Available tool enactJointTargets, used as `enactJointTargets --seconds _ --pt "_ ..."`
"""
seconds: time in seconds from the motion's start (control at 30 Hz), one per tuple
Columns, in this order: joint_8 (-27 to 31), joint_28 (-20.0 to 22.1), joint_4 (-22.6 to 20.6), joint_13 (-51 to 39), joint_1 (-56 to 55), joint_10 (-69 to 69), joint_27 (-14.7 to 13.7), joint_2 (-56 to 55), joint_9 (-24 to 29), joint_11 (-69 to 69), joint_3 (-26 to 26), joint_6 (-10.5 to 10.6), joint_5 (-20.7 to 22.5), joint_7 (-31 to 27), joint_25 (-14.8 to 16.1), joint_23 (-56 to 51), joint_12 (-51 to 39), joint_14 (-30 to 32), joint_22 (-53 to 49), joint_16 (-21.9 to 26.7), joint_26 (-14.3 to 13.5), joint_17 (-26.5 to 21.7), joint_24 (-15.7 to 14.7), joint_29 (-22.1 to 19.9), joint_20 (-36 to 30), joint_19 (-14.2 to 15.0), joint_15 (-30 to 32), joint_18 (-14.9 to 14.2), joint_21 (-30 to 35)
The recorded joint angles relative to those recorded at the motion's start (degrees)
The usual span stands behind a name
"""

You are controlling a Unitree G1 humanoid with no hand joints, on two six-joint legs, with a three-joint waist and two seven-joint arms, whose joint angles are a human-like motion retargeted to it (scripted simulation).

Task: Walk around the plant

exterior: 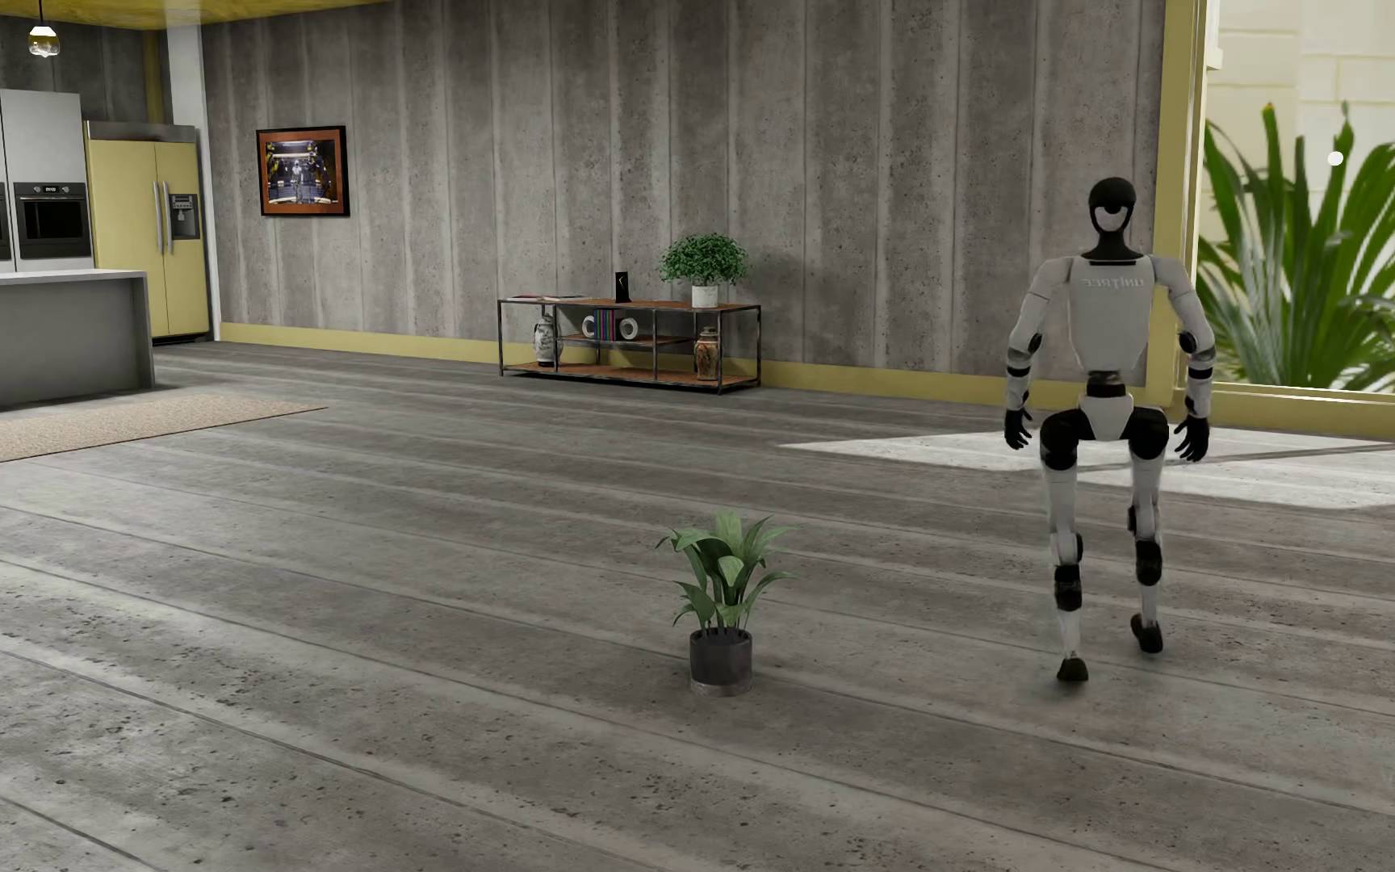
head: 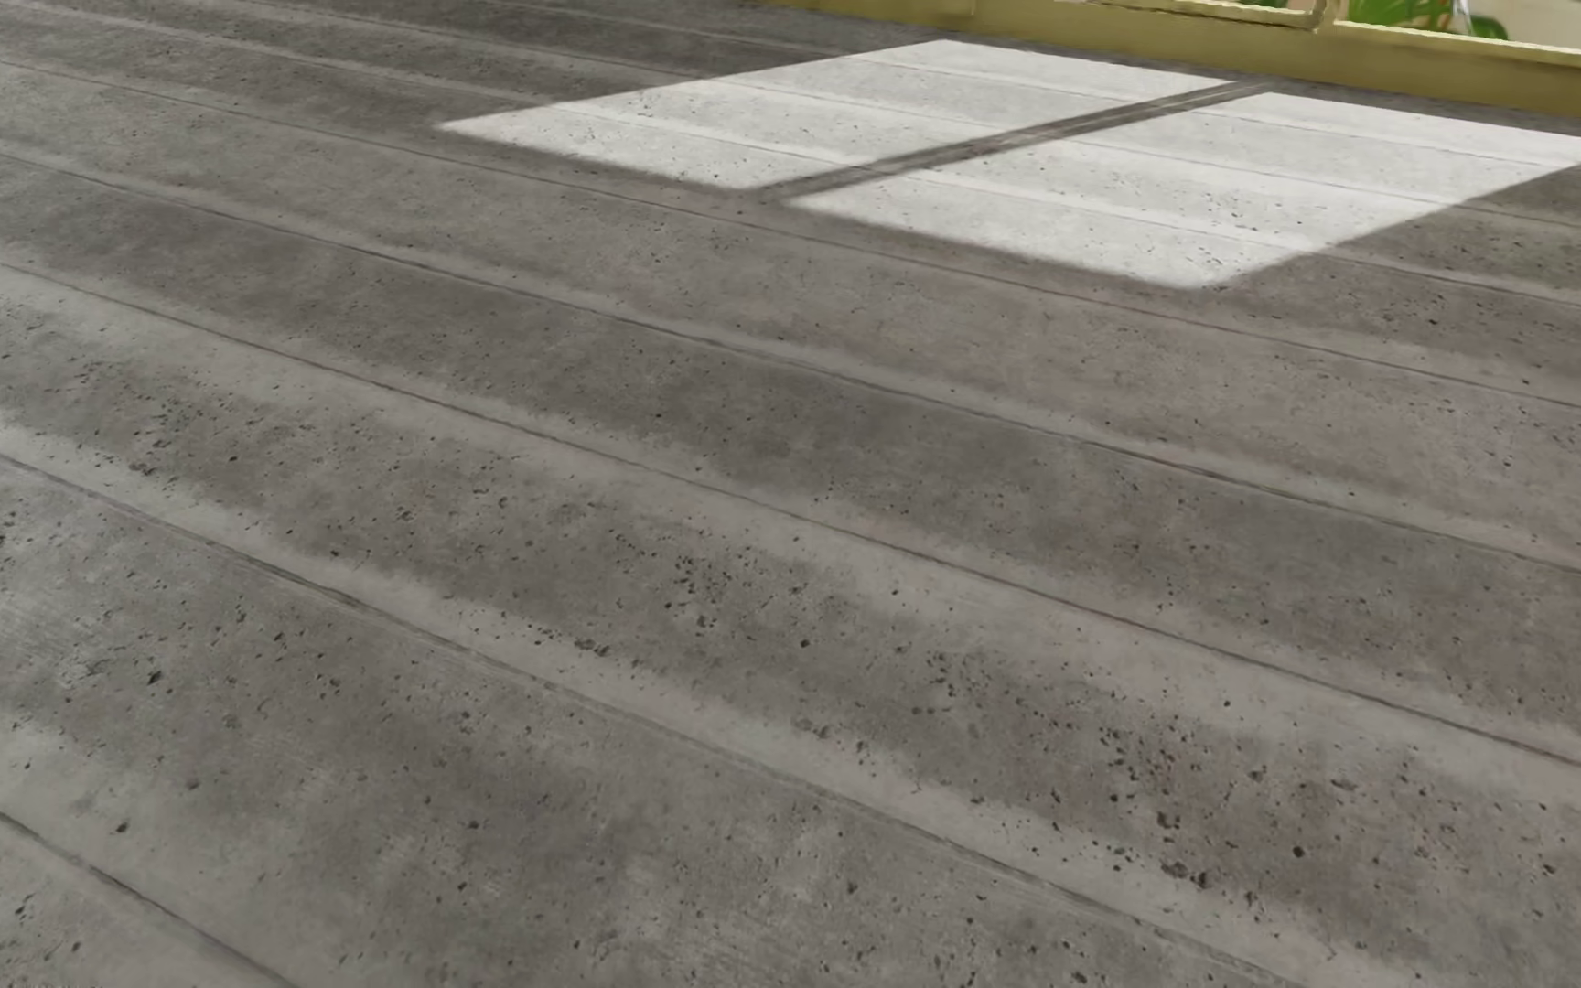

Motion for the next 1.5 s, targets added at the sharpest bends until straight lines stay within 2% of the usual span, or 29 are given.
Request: enactJointTargets --seconds 0.07,0.1,0.17,0.2,0.23,0.27,0.33,0.37,0.47,0.57,0.77,0.83,0.87,0.93,0.97,1.03,1.07,1.1,1.2,1.23,1.33,1.37,1.5 --pt "0.0 0.0 1.4 1.7 1.0 1.1 0.0 0.6 -1.0 2.6 -0.2 -0.2 1.1 0.0 0.0 1.4 1.9 1.2 9.5 -0.3 0.0 1.8 0.0 0.0 -0.4 0.0 2.1 0.0 1.2" --pt "0.0 0.0 2.0 2.3 0.9 2.1 0.0 0.1 -1.6 5.1 0.6 -0.1 1.9 0.0 0.0 2.8 3.1 3.7 13.7 -0.3 0.0 2.8 0.0 0.0 -0.2 0.0 4.4 0.0 2.5" --pt "0.0 0.0 3.3 2.8 -1.7 7.4 0.0 0.7 -2.4 7.4 3.3 0.4 3.1 0.0 0.0 5.9 5.8 14.8 19.2 -0.4 0.0 4.6 0.0 0.0 1.0 0.0 5.5 0.0 6.4" --pt "0.0 0.0 4.1 3.0 -5.5 13.3 0.0 2.3 -2.7 6.5 4.2 0.8 3.5 0.0 0.0 6.6 7.0 21.7 20.2 -0.3 0.0 5.0 0.0 0.0 1.0 0.0 4.8 0.0 8.4" --pt "0.0 0.0 5.0 3.4 -10.7 21.8 0.0 4.4 -2.9 4.9 4.9 1.3 3.9 0.0 0.0 6.2 7.8 25.1 20.1 0.0 0.0 5.0 0.0 0.0 0.5 0.0 4.1 0.0 9.4" --pt "0.0 0.0 5.7 4.0 -16.3 31.9 0.0 6.6 -2.8 3.5 5.9 1.8 4.1 0.0 0.0 4.8 8.1 22.9 19.1 0.3 0.0 4.5 0.0 0.0 0.0 0.0 3.4 0.0 9.6" --pt "0.0 0.0 6.6 4.5 -25.4 51.1 0.0 10.4 -1.7 2.2 8.9 2.0 4.2 0.0 0.0 2.4 7.8 9.1 15.6 0.5 0.0 2.9 0.0 0.0 -0.2 0.0 2.0 0.0 9.5" --pt "0.0 0.0 6.7 4.1 -28.9 60.1 0.0 12.3 -1.1 1.7 10.7 1.6 3.8 0.0 0.0 2.5 7.4 4.4 13.8 0.3 0.0 1.9 0.0 0.0 0.3 0.0 1.2 0.0 9.7" --pt "0.0 0.0 6.4 1.6 -36.6 51.1 0.0 17.8 -0.2 0.6 14.7 -0.2 2.5 0.0 0.0 6.4 6.1 1.6 9.3 -0.8 0.0 -0.6 0.0 0.0 2.8 0.0 -2.1 0.0 9.7" --pt "0.0 0.0 6.8 -0.1 -40.8 56.9 0.0 21.4 0.1 0.8 16.3 -2.1 2.0 0.0 0.0 8.1 5.1 2.0 5.7 -1.6 0.0 -3.1 0.0 0.0 3.4 0.0 -4.9 0.0 6.3" --pt "0.0 0.0 7.8 -3.9 -36.9 7.3 0.0 29.0 -0.1 0.7 16.1 -4.2 3.7 0.0 0.0 7.5 3.6 11.7 7.4 -0.9 0.0 -5.1 0.0 0.0 2.2 0.0 -13.3 0.0 1.4" --pt "0.0 0.0 8.1 -4.9 -34.9 -2.7 0.0 30.0 -1.1 1.0 16.6 -4.6 4.1 0.0 0.0 6.3 3.3 11.3 10.4 -0.4 0.0 -4.5 0.0 0.0 1.6 0.0 -14.1 0.0 0.5" --pt "0.0 0.0 8.3 -5.0 -34.2 -3.3 0.0 30.8 -1.4 1.3 16.8 -5.0 3.8 0.0 0.0 5.4 3.3 11.9 12.4 -0.2 0.0 -3.9 0.0 0.0 1.2 0.0 -13.6 0.0 0.1" --pt "0.0 0.0 7.2 -4.4 -33.0 -0.8 0.0 32.8 -1.4 2.0 16.1 -6.5 2.3 0.0 0.0 2.9 3.2 16.0 16.5 0.3 0.0 -1.8 0.0 0.0 -0.5 0.0 -8.1 0.0 -1.1" --pt "0.0 0.0 5.8 -3.6 -32.3 0.5 0.0 33.1 -1.4 3.1 15.3 -7.5 1.5 0.0 0.0 1.8 3.0 16.5 18.2 0.7 0.0 -0.3 0.0 0.0 -1.4 0.0 -1.2 0.0 -1.6" --pt "0.0 0.0 3.9 -1.6 -29.2 0.9 0.0 30.6 -2.0 9.7 14.0 -8.6 -0.3 0.0 0.0 -0.5 2.6 14.5 18.9 1.3 0.0 2.2 0.0 0.0 -1.4 0.0 17.9 0.0 -0.5" --pt "0.0 0.0 3.4 -0.8 -27.0 0.3 0.0 27.7 -2.6 15.3 13.6 -8.3 -1.2 0.0 0.0 -2.1 2.6 13.2 17.5 1.5 0.0 2.5 0.0 0.0 -0.6 0.0 24.7 0.0 1.1" --pt "0.0 0.0 3.1 -0.3 -24.8 -0.1 0.0 24.4 -2.9 21.7 13.3 -7.9 -2.0 0.0 0.0 -3.9 2.6 11.9 15.1 1.8 0.0 2.4 0.0 0.0 0.0 0.0 26.8 0.0 2.6" --pt "0.0 0.0 2.1 -1.3 -18.0 -0.2 0.0 15.5 -1.1 37.5 11.5 -6.2 -2.9 0.0 0.0 -5.4 1.2 8.3 7.3 2.6 0.0 1.3 0.0 0.0 1.8 0.0 17.1 0.0 3.0" --pt "0.0 0.0 1.7 -2.1 -16.0 -0.4 0.0 12.8 -0.4 39.1 10.2 -5.4 -2.6 0.0 0.0 -4.8 0.1 7.6 6.1 2.6 0.0 1.0 0.0 0.0 2.5 0.0 16.6 0.0 2.5" --pt "0.0 0.0 1.5 -3.3 -10.6 -1.2 0.0 5.5 0.9 33.5 4.7 -3.1 0.0 0.0 0.0 -4.5 -2.7 5.5 4.5 3.0 0.0 -0.6 0.0 0.0 3.3 0.0 24.7 0.0 2.1" --pt "0.0 0.0 1.5 -3.1 -9.2 -1.3 0.0 3.2 1.2 30.3 2.8 -2.5 0.7 0.0 0.0 -5.1 -3.3 4.6 4.0 3.3 0.0 -1.2 0.0 0.0 3.3 0.0 24.8 0.0 2.1" --pt "0.0 0.0 1.8 -1.4 -2.6 -1.4 0.0 -1.8 2.2 14.2 -2.1 -1.1 1.6 0.0 0.0 -3.3 -3.9 -0.2 4.0 3.5 0.0 -1.8 0.0 0.0 3.1 0.0 15.2 0.0 1.5"
